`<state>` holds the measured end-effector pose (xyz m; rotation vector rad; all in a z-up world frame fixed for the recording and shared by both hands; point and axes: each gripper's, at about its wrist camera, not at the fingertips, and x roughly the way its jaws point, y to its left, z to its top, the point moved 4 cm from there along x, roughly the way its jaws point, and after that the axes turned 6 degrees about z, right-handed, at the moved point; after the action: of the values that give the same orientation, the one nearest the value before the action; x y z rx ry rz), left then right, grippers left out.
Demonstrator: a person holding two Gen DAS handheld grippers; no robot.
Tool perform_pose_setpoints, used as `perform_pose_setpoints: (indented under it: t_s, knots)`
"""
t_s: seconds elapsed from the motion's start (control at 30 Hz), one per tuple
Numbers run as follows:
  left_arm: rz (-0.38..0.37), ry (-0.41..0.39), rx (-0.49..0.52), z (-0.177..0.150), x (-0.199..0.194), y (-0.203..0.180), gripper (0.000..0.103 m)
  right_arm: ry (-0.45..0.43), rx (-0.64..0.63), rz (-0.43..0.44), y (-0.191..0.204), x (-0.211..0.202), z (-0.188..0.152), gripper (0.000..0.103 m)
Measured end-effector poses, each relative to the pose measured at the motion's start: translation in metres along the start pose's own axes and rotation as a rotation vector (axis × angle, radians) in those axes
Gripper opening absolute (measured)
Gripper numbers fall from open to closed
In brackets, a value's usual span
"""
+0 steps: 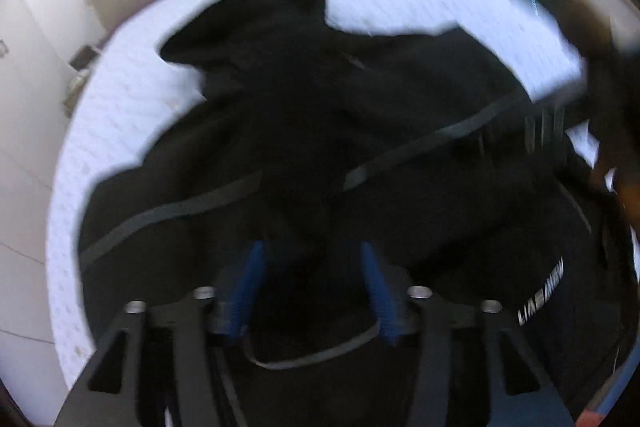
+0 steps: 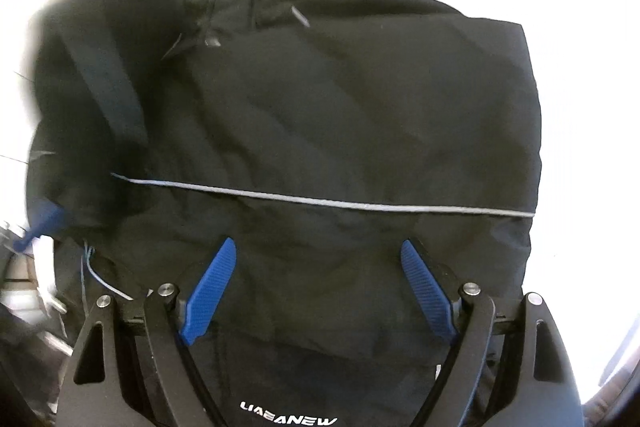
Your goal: Fold large clothes
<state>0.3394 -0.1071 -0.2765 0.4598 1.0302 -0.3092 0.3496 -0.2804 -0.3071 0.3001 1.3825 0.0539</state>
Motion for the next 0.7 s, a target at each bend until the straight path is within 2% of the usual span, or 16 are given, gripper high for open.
perform_pose_setpoints:
  t_s: [0.1, 0.23, 0.33, 0.4, 0.53, 0.6, 0.63, 0.7]
  knots:
    - [-0.035, 0.031, 0.012, -0.015, -0.001, -0.009, 0.061, -0.04, -0.001, 0.073, 0.001, -0.014, 0.005, 0.087]
    - [-0.038, 0.068, -0.023, -0.023, -0.004, -0.002, 0.063, -0.094, -0.002, 0.196, 0.013, -0.03, 0.015, 0.087]
    - [-0.015, 0.088, -0.066, -0.027, -0.007, 0.015, 0.063, -0.125, -0.006, 0.181, 0.017, -0.031, 0.024, 0.087]
    - [-0.005, 0.085, -0.102, -0.027, -0.014, 0.022, 0.063, -0.113, 0.028, 0.173, 0.008, -0.019, 0.034, 0.087]
    - [0.042, 0.048, -0.157, -0.025, -0.027, 0.04, 0.063, -0.081, 0.169, 0.254, -0.006, 0.009, 0.051, 0.085]
    - [0.065, 0.035, -0.18, -0.023, -0.029, 0.051, 0.063, -0.047, 0.222, 0.306, -0.01, 0.027, 0.055, 0.062]
    - [0.075, 0.03, -0.192, -0.019, -0.028, 0.054, 0.063, -0.029, 0.234, 0.339, -0.009, 0.031, 0.055, 0.057]
    - [0.089, 0.023, -0.23, -0.013, -0.028, 0.068, 0.063, -0.031, 0.236, 0.353, -0.007, 0.033, 0.055, 0.037]
